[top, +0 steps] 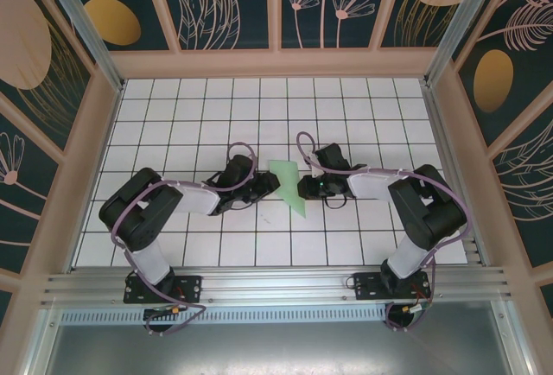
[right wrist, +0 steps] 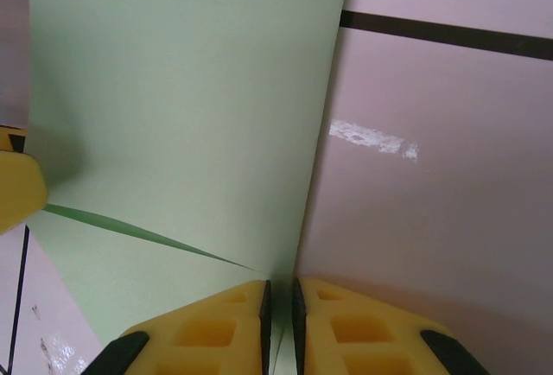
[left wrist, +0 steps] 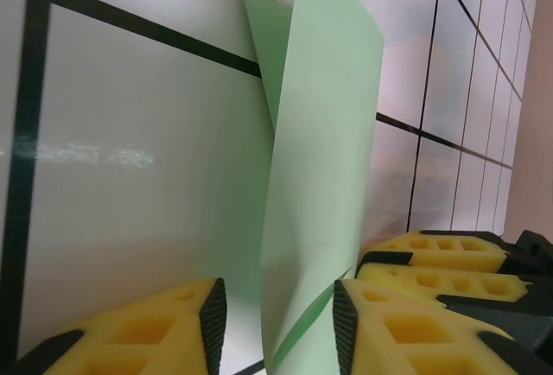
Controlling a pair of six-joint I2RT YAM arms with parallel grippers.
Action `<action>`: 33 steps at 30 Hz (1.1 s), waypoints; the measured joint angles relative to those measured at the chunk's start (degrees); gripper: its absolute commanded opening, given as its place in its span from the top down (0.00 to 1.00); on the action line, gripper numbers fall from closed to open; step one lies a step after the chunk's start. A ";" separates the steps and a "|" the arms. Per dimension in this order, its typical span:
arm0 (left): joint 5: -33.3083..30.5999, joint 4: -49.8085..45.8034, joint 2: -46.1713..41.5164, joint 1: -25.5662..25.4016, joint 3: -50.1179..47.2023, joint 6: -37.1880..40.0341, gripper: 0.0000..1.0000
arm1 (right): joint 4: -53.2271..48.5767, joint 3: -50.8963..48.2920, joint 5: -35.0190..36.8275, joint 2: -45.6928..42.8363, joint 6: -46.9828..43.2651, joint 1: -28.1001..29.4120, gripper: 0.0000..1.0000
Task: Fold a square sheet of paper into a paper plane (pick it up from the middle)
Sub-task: Fold the wing for the fifth time at the center of the table.
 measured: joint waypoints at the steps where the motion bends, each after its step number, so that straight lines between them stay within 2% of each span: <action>1: 0.28 0.33 0.48 -0.07 0.20 -0.26 0.69 | 0.00 0.00 0.00 0.00 0.00 0.00 0.81; 4: 0.74 1.22 1.25 -0.44 0.83 -1.03 0.82 | 0.09 0.00 -0.17 0.00 -0.02 0.00 0.79; 8: 1.01 2.71 1.27 -0.63 1.14 -1.38 0.90 | 0.17 0.00 -0.44 0.00 -0.07 0.00 0.78; 14: 0.24 2.40 1.16 -0.63 1.18 -1.33 0.95 | -0.11 0.00 0.00 -1.11 -0.87 0.00 0.64; 20: -1.09 0.55 0.55 -0.63 1.84 -1.36 0.97 | 1.75 -3.91 6.08 -10.69 -3.98 0.81 0.50; 23: -1.20 -0.28 0.55 -0.63 2.51 -1.36 0.98 | 4.48 -7.37 11.17 -16.15 -7.67 4.46 0.49; 25: -1.27 -0.66 0.55 -0.63 2.91 -1.38 0.98 | 6.34 -9.35 14.51 -18.43 -11.39 8.87 0.48; 29: -1.27 -1.07 0.55 -0.63 3.50 -1.38 0.99 | 9.62 -12.00 18.84 -19.08 -18.67 15.80 0.47; 33: -1.27 -1.25 0.55 -0.63 3.98 -1.38 0.99 | 11.13 -12.92 21.62 -18.86 -26.47 19.67 0.46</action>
